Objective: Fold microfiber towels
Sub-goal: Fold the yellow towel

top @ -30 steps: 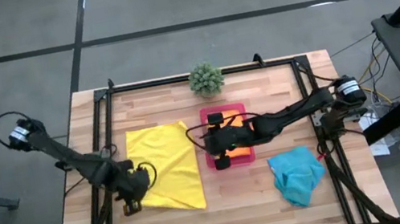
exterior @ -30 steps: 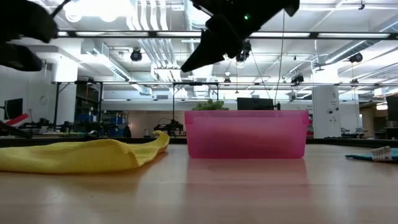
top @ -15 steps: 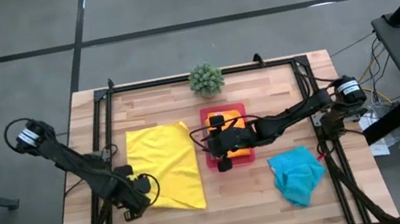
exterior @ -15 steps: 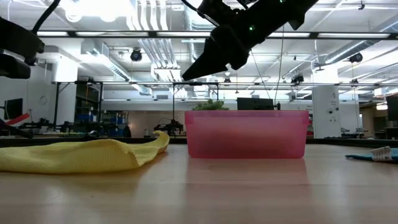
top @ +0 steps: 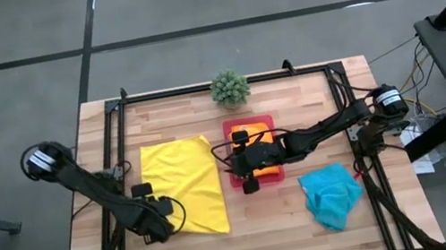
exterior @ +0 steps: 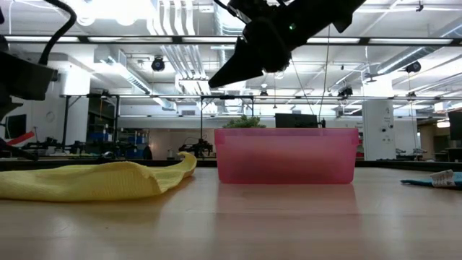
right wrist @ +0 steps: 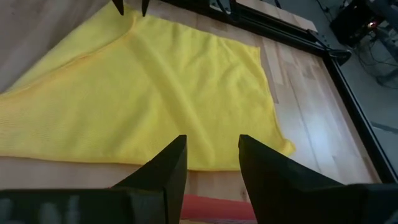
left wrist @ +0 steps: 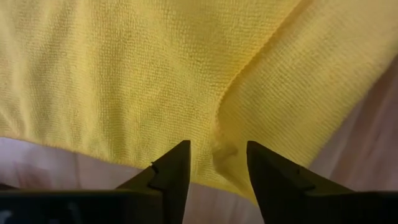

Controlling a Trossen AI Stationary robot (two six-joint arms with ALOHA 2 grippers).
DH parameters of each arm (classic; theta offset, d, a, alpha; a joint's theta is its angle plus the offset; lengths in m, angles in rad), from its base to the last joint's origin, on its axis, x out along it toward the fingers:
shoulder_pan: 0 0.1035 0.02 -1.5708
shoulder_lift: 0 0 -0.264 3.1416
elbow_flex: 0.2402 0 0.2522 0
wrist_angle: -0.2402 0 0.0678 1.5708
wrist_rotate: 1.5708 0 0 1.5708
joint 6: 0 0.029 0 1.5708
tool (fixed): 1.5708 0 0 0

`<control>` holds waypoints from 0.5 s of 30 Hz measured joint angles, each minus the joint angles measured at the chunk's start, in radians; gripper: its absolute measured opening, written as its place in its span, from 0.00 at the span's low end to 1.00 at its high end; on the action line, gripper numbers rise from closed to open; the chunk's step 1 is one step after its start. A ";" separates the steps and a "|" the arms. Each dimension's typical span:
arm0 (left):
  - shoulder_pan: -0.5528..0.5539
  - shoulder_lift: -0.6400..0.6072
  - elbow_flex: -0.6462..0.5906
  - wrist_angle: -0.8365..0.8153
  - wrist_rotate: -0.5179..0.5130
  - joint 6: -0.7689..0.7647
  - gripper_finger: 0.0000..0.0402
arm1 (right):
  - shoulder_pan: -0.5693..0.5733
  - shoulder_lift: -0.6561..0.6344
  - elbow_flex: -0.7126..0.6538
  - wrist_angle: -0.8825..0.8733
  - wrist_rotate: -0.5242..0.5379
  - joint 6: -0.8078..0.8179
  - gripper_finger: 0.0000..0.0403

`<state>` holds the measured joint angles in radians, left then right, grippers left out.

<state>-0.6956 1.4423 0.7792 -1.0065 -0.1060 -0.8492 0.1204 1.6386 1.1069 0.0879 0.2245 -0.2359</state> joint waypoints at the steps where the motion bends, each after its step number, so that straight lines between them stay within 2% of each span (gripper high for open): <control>1: 0.000 0.006 0.000 0.000 0.000 0.000 0.35 | 0.000 0.000 -0.001 0.000 0.000 0.000 0.34; 6: 0.000 0.016 0.000 0.004 0.002 0.034 0.28 | 0.000 0.000 -0.001 0.000 0.000 0.009 0.34; 13: 0.000 -0.016 0.002 0.017 0.004 0.077 0.04 | 0.000 0.000 -0.001 0.000 0.000 0.016 0.34; 15: 0.000 -0.023 0.002 0.026 0.004 0.071 0.02 | 0.000 0.000 -0.001 0.000 0.000 0.017 0.34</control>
<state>-0.6956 1.4193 0.7815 -0.9805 -0.1017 -0.7784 0.1204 1.6390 1.1057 0.0875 0.2245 -0.2192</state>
